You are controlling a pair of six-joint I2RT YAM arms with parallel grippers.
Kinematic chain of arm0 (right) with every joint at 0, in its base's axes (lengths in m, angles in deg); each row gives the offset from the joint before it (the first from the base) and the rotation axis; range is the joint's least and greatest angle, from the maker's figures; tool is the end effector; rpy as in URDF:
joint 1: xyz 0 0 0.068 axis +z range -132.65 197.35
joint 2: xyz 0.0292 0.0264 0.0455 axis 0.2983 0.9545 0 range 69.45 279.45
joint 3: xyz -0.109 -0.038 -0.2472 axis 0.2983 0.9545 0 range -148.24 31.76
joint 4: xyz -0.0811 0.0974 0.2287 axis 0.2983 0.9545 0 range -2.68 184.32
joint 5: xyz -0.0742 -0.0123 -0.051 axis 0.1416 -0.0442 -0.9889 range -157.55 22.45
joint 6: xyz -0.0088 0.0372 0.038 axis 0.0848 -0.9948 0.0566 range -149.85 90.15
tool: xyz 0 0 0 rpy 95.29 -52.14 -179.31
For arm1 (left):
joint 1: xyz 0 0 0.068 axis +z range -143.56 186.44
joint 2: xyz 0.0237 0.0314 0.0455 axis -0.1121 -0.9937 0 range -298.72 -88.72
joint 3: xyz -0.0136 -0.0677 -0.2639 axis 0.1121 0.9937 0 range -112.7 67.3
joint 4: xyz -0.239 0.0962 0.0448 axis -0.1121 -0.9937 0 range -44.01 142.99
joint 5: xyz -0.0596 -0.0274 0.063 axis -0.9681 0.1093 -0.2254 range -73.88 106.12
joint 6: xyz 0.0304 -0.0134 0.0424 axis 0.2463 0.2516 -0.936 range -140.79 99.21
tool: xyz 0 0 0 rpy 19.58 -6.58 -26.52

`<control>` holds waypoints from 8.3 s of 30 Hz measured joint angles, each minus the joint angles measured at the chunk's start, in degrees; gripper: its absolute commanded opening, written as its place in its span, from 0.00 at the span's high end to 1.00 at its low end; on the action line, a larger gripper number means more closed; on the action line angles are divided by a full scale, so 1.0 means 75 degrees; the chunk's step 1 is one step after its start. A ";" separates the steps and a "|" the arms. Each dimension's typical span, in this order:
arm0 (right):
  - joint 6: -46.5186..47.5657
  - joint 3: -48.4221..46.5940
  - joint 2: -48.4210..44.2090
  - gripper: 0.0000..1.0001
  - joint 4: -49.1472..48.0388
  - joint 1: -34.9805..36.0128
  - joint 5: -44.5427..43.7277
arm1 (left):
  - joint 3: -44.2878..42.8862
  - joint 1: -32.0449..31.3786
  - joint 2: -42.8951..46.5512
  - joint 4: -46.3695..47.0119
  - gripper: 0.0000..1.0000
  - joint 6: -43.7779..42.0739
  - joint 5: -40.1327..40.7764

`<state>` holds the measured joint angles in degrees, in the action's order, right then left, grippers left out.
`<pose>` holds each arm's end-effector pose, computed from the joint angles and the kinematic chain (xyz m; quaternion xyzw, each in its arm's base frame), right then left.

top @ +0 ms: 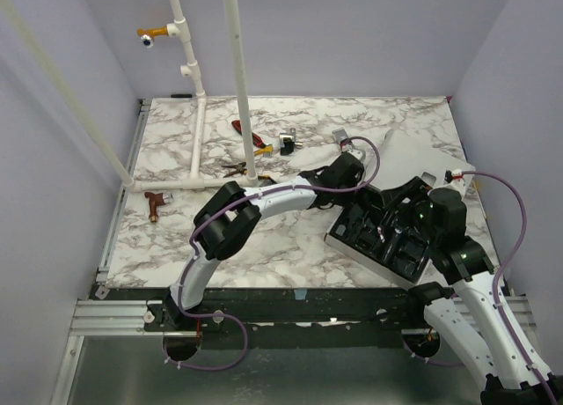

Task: Sort the hair-cutting tools
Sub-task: Adjust the storage box at the center of the board, then pick up the electric hair clipper from the center of the board, then move the storage box to the center of the board, then place the electric hair clipper in the storage box.

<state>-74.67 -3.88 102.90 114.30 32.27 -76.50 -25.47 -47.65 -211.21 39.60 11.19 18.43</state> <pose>0.1380 0.0310 0.2826 0.2573 0.8005 0.2105 0.4986 0.2852 -0.3915 0.1919 0.1679 0.9018 -0.2579 0.3033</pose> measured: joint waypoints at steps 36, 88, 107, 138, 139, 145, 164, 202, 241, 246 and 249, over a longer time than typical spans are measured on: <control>0.2862 -0.8521 1.0369 0.18 -0.0880 0.0318 0.0102 | 0.7504 0.0338 0.8268 0.0580 0.44 0.1737 0.1326; 0.3296 -0.6475 0.9739 0.99 -0.1434 0.0294 0.0140 | 0.7495 0.0294 0.7828 0.0965 0.45 0.1364 0.1343; 0.0959 -0.1731 0.2617 0.99 -0.0734 0.0720 -0.0344 | 0.3480 0.0460 0.3736 0.0466 0.34 -0.0201 -0.0335; 0.0901 -0.0664 0.0006 0.99 0.1102 0.0720 -0.0373 | -0.0708 0.0163 -0.0367 -0.0796 0.65 -0.0784 -0.0032; 0.0895 -0.0664 0.0026 0.99 0.1102 0.0720 -0.0370 | -0.0670 0.0163 -0.0358 -0.0764 0.67 -0.0740 0.0047; 0.0836 -0.0597 0.0221 0.99 0.1055 0.0720 -0.0376 | 0.0038 0.0213 -0.0105 -0.0705 0.78 -0.0379 0.0592; 0.0839 -0.0271 0.1818 0.99 0.0600 0.0720 -0.0169 | 0.2643 0.1358 0.1510 0.0329 0.49 0.1268 0.0796; 0.1087 -0.1571 0.5700 0.99 0.0105 0.1769 -0.1067 | 0.7222 0.0708 0.7207 0.0504 0.36 0.2066 0.1070; 0.0982 -0.1684 0.5732 0.38 -0.0146 0.1766 -0.1343 | 0.7426 0.0641 0.6974 0.0393 0.35 0.2183 0.1239; 0.0991 -0.1816 0.5418 0.72 -0.0064 0.1766 -0.1271 | 0.7426 0.0641 0.6974 0.0396 0.35 0.2183 0.1239; 0.1058 -0.1804 0.5071 0.99 -0.0236 0.1766 -0.1236 | 0.7426 0.0638 0.6974 0.0434 0.35 0.2183 0.1233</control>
<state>-66.74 -17.41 140.93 112.53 45.52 -85.77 30.22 -42.86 -158.91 42.86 27.56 27.67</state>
